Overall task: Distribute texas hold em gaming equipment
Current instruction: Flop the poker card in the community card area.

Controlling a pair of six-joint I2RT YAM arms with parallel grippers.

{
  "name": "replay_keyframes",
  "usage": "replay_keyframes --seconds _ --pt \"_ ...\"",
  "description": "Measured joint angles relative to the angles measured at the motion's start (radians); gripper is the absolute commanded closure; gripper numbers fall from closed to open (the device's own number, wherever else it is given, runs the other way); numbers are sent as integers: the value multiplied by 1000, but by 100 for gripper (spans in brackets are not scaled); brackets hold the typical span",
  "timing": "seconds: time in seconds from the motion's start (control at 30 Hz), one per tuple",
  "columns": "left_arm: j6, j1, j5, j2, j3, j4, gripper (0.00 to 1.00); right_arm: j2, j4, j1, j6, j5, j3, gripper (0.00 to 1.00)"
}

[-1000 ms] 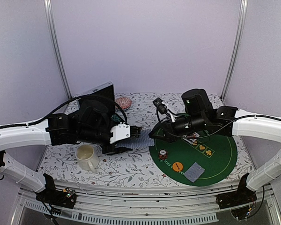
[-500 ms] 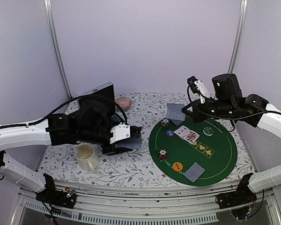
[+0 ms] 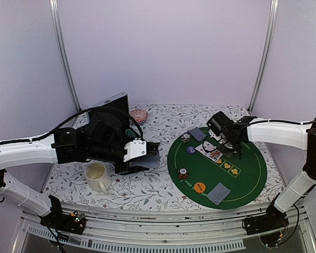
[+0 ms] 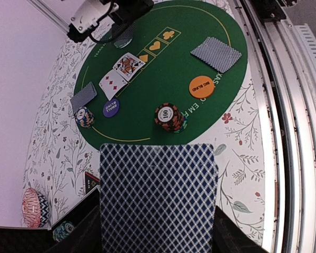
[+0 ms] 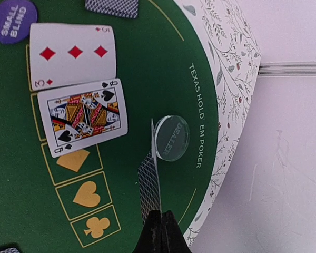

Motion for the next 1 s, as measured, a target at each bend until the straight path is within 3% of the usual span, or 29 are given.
replay_keyframes --seconds 0.43,1.0 --pt "0 0 1 0 0 0 38 168 32 0 -153 58 -95 98" --pt "0 0 1 0 0 0 38 220 37 5 -170 -114 -95 98"
